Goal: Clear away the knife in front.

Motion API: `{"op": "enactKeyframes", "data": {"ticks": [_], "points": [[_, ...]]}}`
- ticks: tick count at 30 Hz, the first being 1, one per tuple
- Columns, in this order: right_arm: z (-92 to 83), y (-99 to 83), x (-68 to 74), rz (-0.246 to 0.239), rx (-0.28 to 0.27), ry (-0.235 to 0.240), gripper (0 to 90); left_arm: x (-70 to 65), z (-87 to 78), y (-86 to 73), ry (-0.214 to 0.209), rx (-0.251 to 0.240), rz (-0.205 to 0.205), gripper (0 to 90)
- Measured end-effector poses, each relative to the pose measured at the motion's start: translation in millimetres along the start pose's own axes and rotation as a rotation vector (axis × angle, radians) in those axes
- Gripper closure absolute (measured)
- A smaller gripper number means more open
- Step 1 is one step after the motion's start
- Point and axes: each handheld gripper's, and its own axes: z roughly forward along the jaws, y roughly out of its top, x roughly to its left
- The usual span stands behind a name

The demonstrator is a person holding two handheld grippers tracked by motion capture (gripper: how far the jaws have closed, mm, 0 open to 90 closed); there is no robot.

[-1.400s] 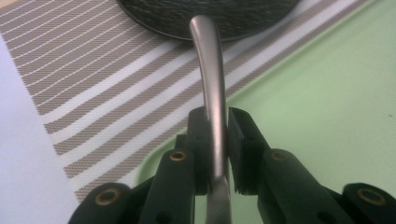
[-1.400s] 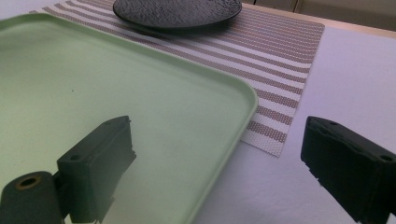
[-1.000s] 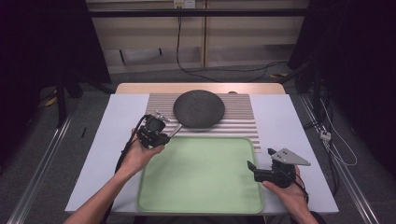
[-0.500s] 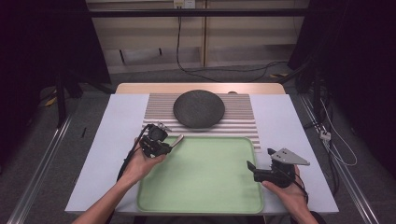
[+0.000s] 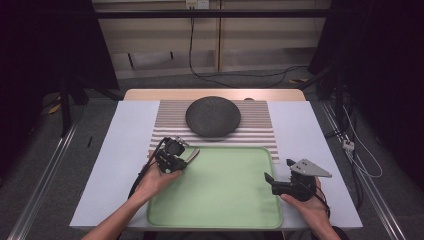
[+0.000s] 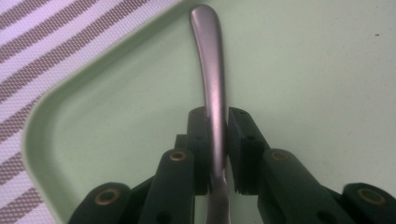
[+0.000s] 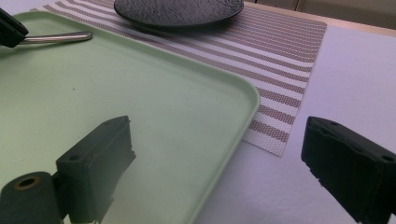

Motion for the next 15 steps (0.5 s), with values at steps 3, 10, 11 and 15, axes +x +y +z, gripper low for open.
{"op": "enactKeyframes", "data": {"ticks": [3,10,11,15], "points": [[0.0,0.0,0.2,-0.001,0.002,0.001,9.2,-4.2,0.7,-1.9,0.012,0.006,-0.002,79.8],[0.4,-0.1,0.3,-0.001,0.005,0.002,9.2,-13.6,-1.2,-8.2,-0.016,0.016,0.026,79.7],[0.4,-0.1,0.4,-0.001,0.005,0.002,9.3,-13.7,-1.6,-9.0,-0.014,0.015,0.020,79.7],[0.2,-0.2,0.4,-0.002,0.005,0.001,9.2,-12.8,-3.3,-12.3,-0.033,0.020,0.006,79.6]]}}
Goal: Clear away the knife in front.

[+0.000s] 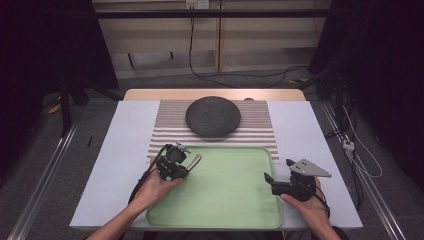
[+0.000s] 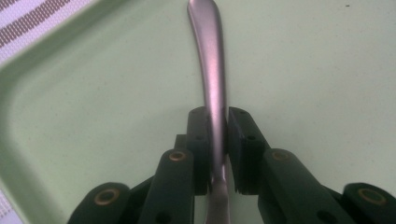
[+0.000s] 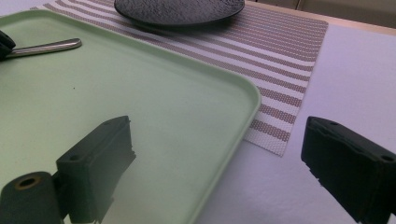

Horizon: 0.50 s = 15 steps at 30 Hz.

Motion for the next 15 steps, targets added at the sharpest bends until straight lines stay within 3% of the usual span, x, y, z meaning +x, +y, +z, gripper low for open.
{"op": "enactKeyframes", "data": {"ticks": [6,9,11,14,15], "points": [[0.6,0.1,-0.1,0.000,0.002,0.000,9.3,0.6,-2.2,-5.8,-0.028,-0.008,-0.020,79.3],[0.0,0.1,-0.1,0.001,0.000,0.000,9.2,3.0,-2.0,-7.9,-0.030,-0.031,-0.005,77.7],[-0.3,0.1,-0.3,0.003,-0.001,-0.001,9.2,2.9,-2.1,-9.7,0.015,-0.062,0.016,66.4],[-0.3,0.2,-0.4,0.003,-0.002,0.000,9.2,11.8,-5.3,-8.4,0.012,-0.106,0.004,53.2],[-0.4,0.2,-0.2,0.003,-0.003,0.001,9.2,14.1,-6.6,-7.9,0.021,-0.121,0.002,52.5]]}}
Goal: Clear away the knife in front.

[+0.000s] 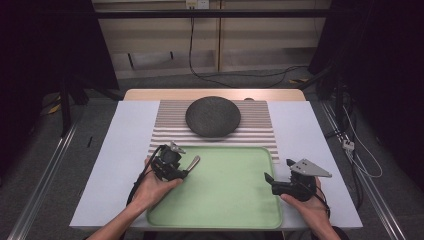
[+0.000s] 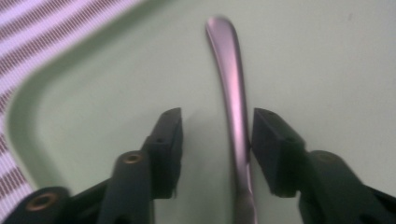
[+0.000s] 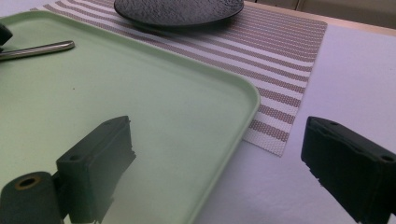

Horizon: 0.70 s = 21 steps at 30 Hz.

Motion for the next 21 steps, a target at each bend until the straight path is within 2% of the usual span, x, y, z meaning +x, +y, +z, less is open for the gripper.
{"op": "enactKeyframes", "data": {"ticks": [1,2,4,6,7,8,9,11,12,14,15,17,19,20,21], "points": [[0.0,0.0,0.0,-0.001,-0.001,0.000,9.2,2.6,-1.5,0.7,0.026,-0.032,-0.004,50.7],[-0.1,0.0,-0.1,-0.001,-0.001,0.000,9.3,5.4,-3.3,0.8,0.034,-0.055,-0.015,48.3],[0.0,-0.1,-0.2,-0.001,0.000,0.000,9.2,8.1,-5.4,0.5,0.004,-0.093,-0.047,44.7],[0.3,0.0,-0.1,-0.001,0.000,0.001,9.2,6.2,-6.6,0.1,-0.006,-0.112,-0.039,42.7],[0.3,-0.1,0.1,-0.001,0.001,0.001,9.2,3.4,-7.2,0.0,0.005,-0.119,-0.025,42.0],[0.3,-0.1,0.0,-0.003,0.001,0.001,9.2,2.2,-7.8,-0.1,-0.031,-0.126,-0.009,42.0],[0.2,-0.1,0.0,-0.003,0.000,0.001,9.2,-0.5,-7.7,0.1,-0.048,-0.128,0.011,41.8],[-0.2,-0.1,0.0,0.000,-0.001,0.001,9.2,-6.7,-6.8,0.3,-0.066,-0.139,0.038,41.8],[-0.1,-0.1,-0.1,-0.001,0.000,0.001,9.2,-11.1,-5.8,0.0,-0.082,-0.153,0.066,42.0],[0.3,0.0,0.1,0.000,0.003,0.002,9.2,-17.5,-4.1,-1.0,-0.103,-0.163,0.105,45.3],[0.6,0.0,0.1,0.000,0.004,0.002,9.2,-19.5,-3.1,-1.3,-0.137,-0.169,0.119,50.9],[0.6,0.0,-0.1,0.001,0.002,0.003,9.2,-24.2,-1.5,-1.4,-0.159,-0.165,0.150,62.7],[0.5,0.0,-0.4,0.000,0.002,0.005,9.2,-25.5,2.0,-1.2,-0.193,-0.147,0.140,72.9],[0.6,0.0,-0.4,-0.001,0.001,0.004,9.2,-26.0,3.8,-1.1,-0.196,-0.145,0.153,77.0],[0.5,0.0,-0.3,-0.001,0.000,0.005,9.2,-26.6,5.0,-0.8,-0.176,-0.127,0.165,80.3]]}}
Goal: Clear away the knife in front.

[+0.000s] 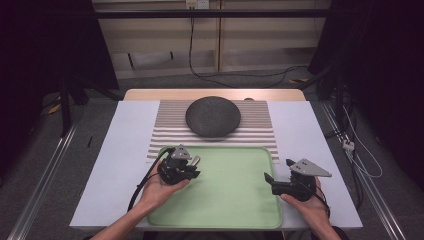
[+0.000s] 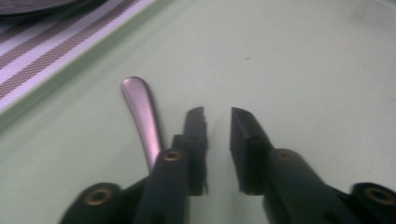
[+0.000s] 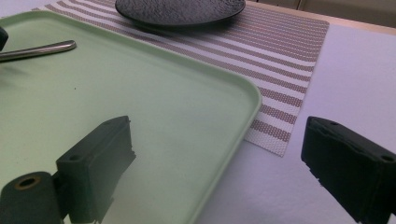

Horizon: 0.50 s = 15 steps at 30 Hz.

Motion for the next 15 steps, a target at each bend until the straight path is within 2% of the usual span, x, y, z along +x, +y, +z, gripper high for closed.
{"op": "enactKeyframes", "data": {"ticks": [2,3,6,7,8,11,15], "points": [[-0.1,-0.1,0.2,0.000,0.002,0.000,9.2,2.7,3.1,-1.2,-0.006,0.020,-0.007,87.6],[-0.1,-0.1,0.2,0.000,0.002,0.000,9.2,3.0,4.3,-2.0,0.007,0.030,-0.007,89.8],[0.1,0.1,0.0,-0.001,0.001,0.000,9.2,4.4,8.4,-4.8,0.022,0.074,-0.008,90.0],[0.4,0.2,0.0,-0.001,0.001,0.001,9.2,4.0,8.0,-5.2,0.044,0.079,-0.002,90.0],[0.7,0.1,0.1,-0.002,0.002,0.000,9.3,5.3,7.6,-5.1,0.032,0.082,-0.002,90.0],[0.3,0.0,0.2,0.000,0.002,0.000,9.3,7.2,6.8,-5.2,0.035,0.089,-0.011,90.0],[0.0,0.1,0.3,-0.002,0.001,0.000,9.3,6.2,6.1,-4.8,0.057,0.100,-0.001,90.0]]}}
